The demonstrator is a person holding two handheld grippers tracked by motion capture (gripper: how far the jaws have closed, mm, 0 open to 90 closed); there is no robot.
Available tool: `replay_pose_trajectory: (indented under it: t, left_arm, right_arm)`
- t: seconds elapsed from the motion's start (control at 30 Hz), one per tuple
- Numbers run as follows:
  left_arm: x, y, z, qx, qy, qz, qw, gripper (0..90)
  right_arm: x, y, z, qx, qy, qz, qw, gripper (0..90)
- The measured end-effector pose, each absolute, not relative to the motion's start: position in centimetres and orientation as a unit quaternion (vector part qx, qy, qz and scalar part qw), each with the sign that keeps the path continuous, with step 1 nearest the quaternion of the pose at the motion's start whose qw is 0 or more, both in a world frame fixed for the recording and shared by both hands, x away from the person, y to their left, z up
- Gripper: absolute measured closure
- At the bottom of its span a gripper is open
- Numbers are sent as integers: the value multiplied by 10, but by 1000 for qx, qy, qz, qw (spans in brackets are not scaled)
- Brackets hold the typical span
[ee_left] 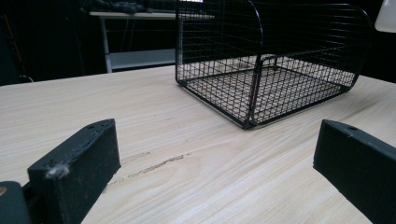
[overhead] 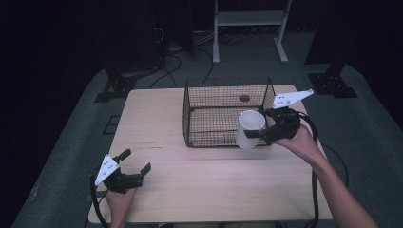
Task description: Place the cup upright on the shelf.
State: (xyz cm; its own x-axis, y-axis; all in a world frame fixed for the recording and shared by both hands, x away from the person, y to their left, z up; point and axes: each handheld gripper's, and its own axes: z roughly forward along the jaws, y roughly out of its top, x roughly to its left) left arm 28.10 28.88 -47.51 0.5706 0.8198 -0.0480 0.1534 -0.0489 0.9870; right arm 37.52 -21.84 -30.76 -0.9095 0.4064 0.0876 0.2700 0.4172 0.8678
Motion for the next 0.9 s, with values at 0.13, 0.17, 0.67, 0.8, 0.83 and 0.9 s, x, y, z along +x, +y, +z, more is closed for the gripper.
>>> replay_pose_trajectory:
  t: [0.13, 0.17, 0.67, 0.8, 0.83, 0.9]
  left_arm:
    - [281, 289, -475, 665, 365, 285, 585, 0]
    - [281, 289, -475, 666, 365, 285, 585, 0]
    - [281, 289, -475, 664, 365, 283, 588, 0]
    - [281, 289, -475, 665, 365, 283, 588, 0]
    - [281, 289, -475, 665, 364, 283, 587, 0]
    - [281, 289, -475, 665, 364, 283, 587, 0]
  right_arm:
    - [380, -215, -304, 200, 841, 498, 68, 187]
    - [383, -214, -304, 199, 842, 497, 66, 188]
    - [411, -196, -295, 197, 851, 484, 61, 187]
    - [417, -192, -295, 198, 851, 482, 61, 187]
    - [418, -192, -295, 199, 852, 481, 59, 187]
    - [420, -191, -295, 200, 852, 480, 58, 187]
